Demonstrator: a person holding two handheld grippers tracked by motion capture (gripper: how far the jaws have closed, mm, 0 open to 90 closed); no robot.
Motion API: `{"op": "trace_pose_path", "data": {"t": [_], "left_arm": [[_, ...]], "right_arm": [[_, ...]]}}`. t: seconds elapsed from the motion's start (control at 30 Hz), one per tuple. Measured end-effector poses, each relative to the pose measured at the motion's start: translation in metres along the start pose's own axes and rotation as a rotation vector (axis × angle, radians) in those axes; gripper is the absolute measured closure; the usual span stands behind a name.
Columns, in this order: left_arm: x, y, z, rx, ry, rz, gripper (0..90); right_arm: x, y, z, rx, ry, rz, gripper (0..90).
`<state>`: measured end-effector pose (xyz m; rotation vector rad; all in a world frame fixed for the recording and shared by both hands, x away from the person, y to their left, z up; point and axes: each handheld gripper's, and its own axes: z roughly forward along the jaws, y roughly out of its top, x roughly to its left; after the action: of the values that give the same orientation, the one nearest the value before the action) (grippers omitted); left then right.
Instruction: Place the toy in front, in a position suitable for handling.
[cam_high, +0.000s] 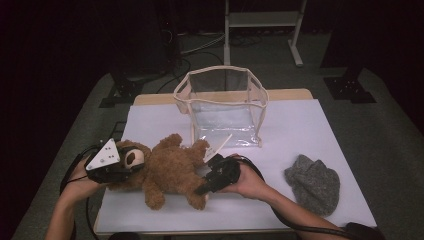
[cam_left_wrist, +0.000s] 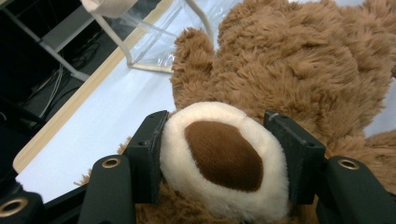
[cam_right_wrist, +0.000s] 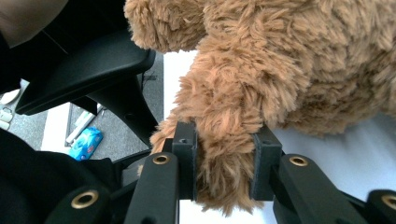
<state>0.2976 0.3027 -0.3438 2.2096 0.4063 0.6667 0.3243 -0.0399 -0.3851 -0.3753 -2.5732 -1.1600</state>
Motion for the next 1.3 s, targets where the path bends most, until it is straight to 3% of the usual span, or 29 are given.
{"op": "trace_pose_path", "data": {"t": [0.43, 0.7, 0.93, 1.1, 1.3], "left_arm": [[-0.007, 0.024, 0.001, -0.087, -0.032, 0.03, 43.4], [-0.018, 0.047, 0.017, -0.136, -0.062, 0.065, 43.4], [-0.031, 0.076, 0.048, -0.174, -0.106, 0.093, 43.4], [-0.045, 0.1, 0.076, -0.199, -0.133, 0.12, 43.4], [-0.061, 0.124, 0.109, -0.191, -0.179, 0.145, 43.4]], "right_arm": [[0.019, -0.002, -0.036, 0.003, -0.038, -0.026, 69.4], [0.034, -0.016, -0.066, 0.024, -0.095, -0.034, 69.4], [0.042, -0.039, -0.1, 0.035, -0.158, -0.027, 69.4], [0.045, -0.065, -0.126, 0.038, -0.206, 0.016, 69.4], [0.044, -0.101, -0.155, 0.025, -0.255, 0.066, 69.3]]}}
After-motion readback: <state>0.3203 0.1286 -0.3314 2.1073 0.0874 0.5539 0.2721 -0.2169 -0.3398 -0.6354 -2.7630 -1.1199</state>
